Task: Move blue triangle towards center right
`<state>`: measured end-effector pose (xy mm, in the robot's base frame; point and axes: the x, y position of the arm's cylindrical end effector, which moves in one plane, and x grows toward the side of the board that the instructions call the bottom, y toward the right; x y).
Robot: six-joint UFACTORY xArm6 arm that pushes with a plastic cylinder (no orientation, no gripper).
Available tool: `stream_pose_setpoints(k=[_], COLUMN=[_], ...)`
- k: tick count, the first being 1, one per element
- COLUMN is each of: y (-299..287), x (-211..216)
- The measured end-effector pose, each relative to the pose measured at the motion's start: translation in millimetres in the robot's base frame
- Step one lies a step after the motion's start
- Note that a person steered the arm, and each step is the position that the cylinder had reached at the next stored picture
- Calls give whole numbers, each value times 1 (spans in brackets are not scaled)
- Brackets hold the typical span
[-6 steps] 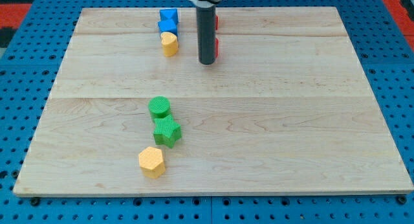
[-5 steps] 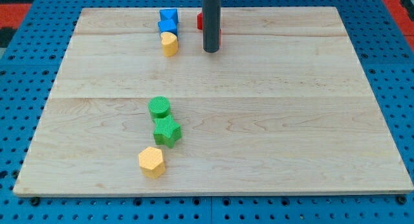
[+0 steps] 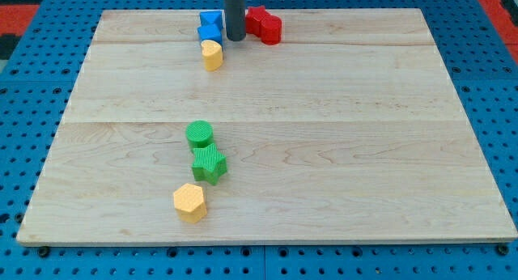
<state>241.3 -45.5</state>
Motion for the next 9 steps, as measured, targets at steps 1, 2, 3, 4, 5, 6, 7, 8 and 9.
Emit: stream_pose_setpoints(k=[1,2,3,4,5,6,7,8,9], y=[-37,-67,-63,-72,-113,-124,-128,-128,-128], x=[-24,-30,-48,-50,-46,-40,-40,-40,-40])
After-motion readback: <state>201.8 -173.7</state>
